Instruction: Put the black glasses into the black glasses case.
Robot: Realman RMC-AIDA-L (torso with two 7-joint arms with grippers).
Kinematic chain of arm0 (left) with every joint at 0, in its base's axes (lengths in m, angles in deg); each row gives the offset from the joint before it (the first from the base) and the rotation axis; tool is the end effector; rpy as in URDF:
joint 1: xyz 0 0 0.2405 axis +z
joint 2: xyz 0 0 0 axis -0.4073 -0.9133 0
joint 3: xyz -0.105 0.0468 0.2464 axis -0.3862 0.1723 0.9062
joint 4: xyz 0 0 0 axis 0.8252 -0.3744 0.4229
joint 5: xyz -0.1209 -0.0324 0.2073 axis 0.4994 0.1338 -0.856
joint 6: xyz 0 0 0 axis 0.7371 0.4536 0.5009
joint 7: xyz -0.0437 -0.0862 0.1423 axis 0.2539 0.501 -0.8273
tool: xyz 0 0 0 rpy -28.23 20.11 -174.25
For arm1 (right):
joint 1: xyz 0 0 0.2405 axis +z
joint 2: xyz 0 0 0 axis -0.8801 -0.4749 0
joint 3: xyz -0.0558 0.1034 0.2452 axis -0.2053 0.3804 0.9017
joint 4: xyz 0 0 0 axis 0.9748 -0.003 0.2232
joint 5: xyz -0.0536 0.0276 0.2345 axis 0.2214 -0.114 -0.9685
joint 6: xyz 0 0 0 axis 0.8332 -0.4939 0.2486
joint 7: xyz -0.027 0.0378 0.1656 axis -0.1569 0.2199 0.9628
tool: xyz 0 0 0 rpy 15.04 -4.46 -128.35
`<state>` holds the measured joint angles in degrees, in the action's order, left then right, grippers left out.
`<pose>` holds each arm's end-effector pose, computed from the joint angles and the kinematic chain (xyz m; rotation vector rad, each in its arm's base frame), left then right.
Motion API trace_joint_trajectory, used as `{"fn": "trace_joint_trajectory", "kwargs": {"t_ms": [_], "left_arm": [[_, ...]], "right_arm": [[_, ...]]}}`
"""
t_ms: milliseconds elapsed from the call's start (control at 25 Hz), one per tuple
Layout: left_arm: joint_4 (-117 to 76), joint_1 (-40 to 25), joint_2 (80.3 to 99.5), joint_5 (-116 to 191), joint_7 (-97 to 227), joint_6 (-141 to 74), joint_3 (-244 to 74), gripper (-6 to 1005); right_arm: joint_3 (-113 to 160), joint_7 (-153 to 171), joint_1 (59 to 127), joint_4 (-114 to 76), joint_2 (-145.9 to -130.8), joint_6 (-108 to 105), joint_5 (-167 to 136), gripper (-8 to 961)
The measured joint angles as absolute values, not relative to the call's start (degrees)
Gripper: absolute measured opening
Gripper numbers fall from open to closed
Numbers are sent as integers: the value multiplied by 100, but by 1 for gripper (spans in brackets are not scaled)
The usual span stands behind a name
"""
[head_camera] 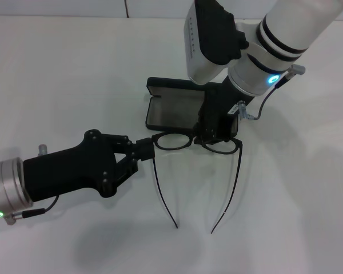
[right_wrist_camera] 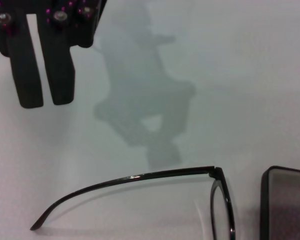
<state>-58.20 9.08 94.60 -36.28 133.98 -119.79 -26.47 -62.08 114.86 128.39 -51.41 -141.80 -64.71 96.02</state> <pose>-0.2758 0.2967 -0.0497 -2.6901 -0.5007 -1.0730 0.0971 0.4467 -0.1338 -3.0559 -0.1359 -0.5695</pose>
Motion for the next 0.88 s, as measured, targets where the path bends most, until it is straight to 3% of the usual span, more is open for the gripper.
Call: {"fn": "trace_joint_trajectory", "kwargs": {"t_ms": [400,880], "left_arm": [[-5798,907,9467,-3598,13398,-11975,-2628,48],[-5672,901,9469,-3582,13398,-12011,-2636,48]], "right_arm": [[-6266,11453,12801,-5139,-14180,-6396,9467,209],[-6320,11469,12575,-5299,-14180,-6448,9330,56]]}}
